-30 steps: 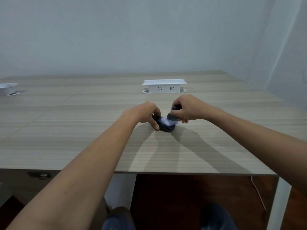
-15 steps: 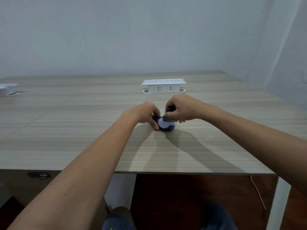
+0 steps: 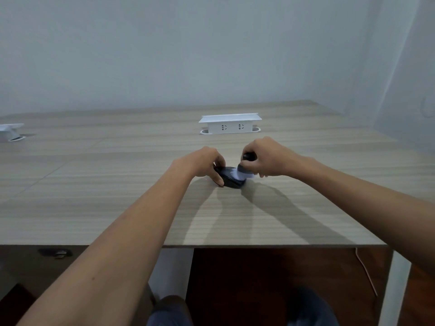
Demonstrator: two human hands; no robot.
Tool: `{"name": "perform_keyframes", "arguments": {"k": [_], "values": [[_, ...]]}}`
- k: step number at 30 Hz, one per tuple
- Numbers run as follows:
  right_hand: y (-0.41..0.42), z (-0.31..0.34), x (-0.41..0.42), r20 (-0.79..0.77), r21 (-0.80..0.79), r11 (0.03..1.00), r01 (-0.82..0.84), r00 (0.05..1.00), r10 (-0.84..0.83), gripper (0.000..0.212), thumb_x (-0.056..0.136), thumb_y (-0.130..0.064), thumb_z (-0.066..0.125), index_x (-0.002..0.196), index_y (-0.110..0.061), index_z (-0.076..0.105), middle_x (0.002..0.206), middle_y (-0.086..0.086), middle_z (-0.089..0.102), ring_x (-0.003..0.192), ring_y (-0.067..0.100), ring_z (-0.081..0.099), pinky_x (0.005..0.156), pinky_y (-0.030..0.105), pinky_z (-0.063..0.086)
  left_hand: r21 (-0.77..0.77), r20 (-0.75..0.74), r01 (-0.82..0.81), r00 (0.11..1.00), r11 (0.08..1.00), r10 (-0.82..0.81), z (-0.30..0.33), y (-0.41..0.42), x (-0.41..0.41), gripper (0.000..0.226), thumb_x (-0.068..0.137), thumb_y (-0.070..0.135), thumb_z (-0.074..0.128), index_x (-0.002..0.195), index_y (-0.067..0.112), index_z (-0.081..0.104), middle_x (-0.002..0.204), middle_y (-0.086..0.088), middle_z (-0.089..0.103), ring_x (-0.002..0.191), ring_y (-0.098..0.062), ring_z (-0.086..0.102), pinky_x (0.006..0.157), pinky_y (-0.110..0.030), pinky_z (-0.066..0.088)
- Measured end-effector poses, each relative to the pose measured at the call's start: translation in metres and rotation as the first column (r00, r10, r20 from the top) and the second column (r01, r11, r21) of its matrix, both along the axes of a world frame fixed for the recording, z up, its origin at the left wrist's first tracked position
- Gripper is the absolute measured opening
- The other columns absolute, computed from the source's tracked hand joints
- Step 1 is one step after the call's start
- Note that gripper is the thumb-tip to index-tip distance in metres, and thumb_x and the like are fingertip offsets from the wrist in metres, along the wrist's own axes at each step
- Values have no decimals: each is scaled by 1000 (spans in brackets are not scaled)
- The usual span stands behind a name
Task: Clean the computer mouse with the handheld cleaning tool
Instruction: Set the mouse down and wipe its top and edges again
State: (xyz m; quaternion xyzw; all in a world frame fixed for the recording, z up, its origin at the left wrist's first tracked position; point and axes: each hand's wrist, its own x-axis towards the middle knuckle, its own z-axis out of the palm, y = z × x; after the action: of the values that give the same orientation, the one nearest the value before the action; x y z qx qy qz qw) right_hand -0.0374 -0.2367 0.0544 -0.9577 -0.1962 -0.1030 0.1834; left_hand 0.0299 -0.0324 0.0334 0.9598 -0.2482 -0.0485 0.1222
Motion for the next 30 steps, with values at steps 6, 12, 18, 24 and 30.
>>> {"name": "perform_keyframes", "arguments": {"k": [6, 12, 18, 24, 30], "values": [[-3, -8, -1, 13, 122, 993, 9, 1000, -11, 16, 89, -21, 65, 85, -7, 70, 72, 9, 71, 47, 15, 69, 51, 38, 61, 7, 19, -30, 999, 1000, 30, -3, 0, 2, 54, 67, 35, 92, 111, 12, 71, 108, -3, 71, 99, -25, 67, 88, -40, 56], [-16, -21, -5, -34, 321, 945, 61, 998, -53, 13, 89, -16, 65, 87, -5, 73, 68, 13, 73, 51, 18, 72, 51, 30, 59, -67, 65, -53, 996, 996, 58, -14, 1, 0, 55, 72, 44, 87, 108, 7, 69, 101, -6, 68, 92, -26, 63, 79, -40, 53], [-23, -21, 0, -88, 293, 953, 82, 994, -58, 14, 85, -10, 61, 87, -5, 74, 65, 16, 73, 52, 24, 72, 48, 27, 58, -88, 99, -63, 992, 994, 72, -19, 2, 0, 49, 74, 49, 84, 97, 7, 74, 83, -3, 66, 75, -20, 57, 61, -30, 40], [-6, -17, 0, -10, 277, 961, 19, 1000, -17, 14, 86, -14, 62, 88, -8, 74, 64, 7, 72, 48, 13, 71, 51, 29, 60, -82, 100, -90, 990, 993, 98, -20, 1, -2, 41, 80, 46, 76, 79, 6, 71, 58, 0, 50, 57, -18, 44, 53, -30, 31], [-17, -21, 6, -46, 253, 964, 78, 997, -68, 14, 88, -17, 64, 88, -7, 74, 64, 8, 71, 44, 9, 67, 45, 22, 54, -118, 45, -86, 995, 989, 92, -19, 6, -2, 33, 80, 43, 76, 88, 12, 78, 63, 2, 58, 61, -16, 50, 55, -28, 35]]}}
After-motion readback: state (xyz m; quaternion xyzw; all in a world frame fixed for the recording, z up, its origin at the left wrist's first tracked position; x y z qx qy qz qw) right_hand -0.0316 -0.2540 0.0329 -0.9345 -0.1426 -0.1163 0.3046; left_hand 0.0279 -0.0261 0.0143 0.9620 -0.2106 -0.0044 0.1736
